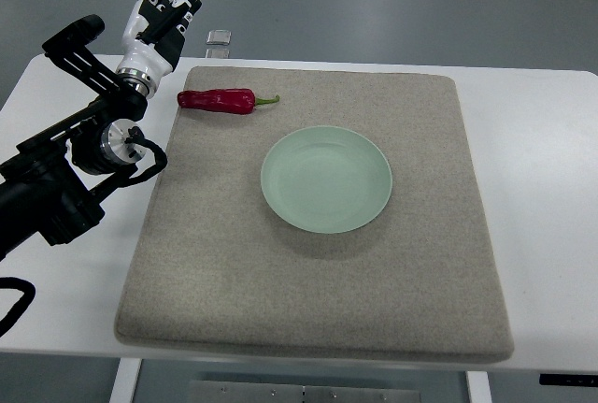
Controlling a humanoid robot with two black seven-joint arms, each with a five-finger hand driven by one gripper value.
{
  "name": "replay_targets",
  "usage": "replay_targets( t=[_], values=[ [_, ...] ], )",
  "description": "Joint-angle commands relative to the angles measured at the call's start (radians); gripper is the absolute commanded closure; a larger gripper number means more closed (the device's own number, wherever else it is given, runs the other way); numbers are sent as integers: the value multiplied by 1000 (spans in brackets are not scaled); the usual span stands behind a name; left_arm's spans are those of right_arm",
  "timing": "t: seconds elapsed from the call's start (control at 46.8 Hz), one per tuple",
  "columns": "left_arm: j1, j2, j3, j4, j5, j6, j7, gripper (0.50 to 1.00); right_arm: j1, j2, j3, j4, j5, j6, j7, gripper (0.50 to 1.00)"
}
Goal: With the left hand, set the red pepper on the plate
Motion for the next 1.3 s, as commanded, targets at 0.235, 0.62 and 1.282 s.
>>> replay_targets(
  t=[0.235,0.62,1.282],
  values=[
    [0,7,1,34,-1,-50,4,506,-1,0,0,-2,0,0,0,572],
    [3,29,9,45,8,-88,10,506,0,0,0,0,0,-1,1,572],
    [-8,30,21,114,405,-45,10,506,0,0,0,0,0,0,0,572]
  ],
)
